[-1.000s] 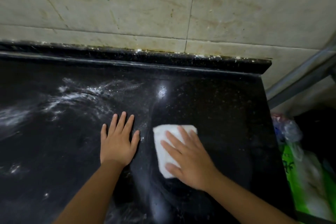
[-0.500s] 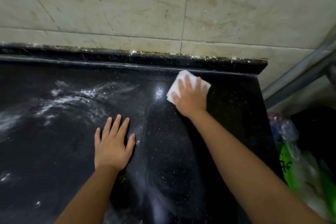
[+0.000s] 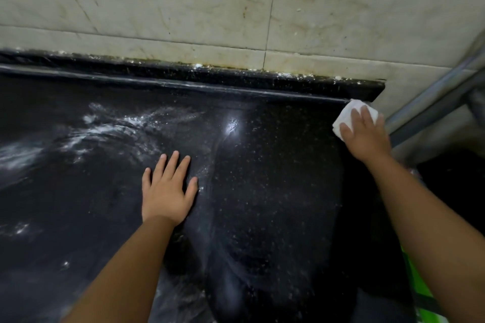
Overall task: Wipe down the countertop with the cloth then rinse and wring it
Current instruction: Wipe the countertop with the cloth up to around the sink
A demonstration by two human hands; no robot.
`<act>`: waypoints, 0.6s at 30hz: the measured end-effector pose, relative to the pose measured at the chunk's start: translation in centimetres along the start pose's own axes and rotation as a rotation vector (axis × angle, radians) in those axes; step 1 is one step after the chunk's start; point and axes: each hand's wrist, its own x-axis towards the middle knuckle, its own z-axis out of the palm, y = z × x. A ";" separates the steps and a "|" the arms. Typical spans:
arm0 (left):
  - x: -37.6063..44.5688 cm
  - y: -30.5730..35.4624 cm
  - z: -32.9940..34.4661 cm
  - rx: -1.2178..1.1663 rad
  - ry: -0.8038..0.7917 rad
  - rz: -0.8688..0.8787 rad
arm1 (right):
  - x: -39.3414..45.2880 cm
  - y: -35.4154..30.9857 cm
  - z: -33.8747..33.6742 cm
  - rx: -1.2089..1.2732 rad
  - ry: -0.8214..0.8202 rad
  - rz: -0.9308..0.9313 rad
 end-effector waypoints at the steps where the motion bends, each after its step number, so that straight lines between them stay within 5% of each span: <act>1: 0.0 0.0 0.0 0.007 0.001 -0.002 | -0.6 -0.6 0.0 0.026 -0.003 0.041; 6: -0.1 0.1 -0.2 -0.010 0.008 0.006 | -7.0 -2.4 1.4 -0.030 -0.012 0.000; 13: -0.1 0.0 -0.2 -0.017 0.024 0.005 | -20.2 1.0 5.3 -0.209 -0.024 -0.540; 18: 0.0 -0.2 0.1 0.003 -0.003 0.019 | -14.0 -3.3 3.7 -0.094 0.094 -0.177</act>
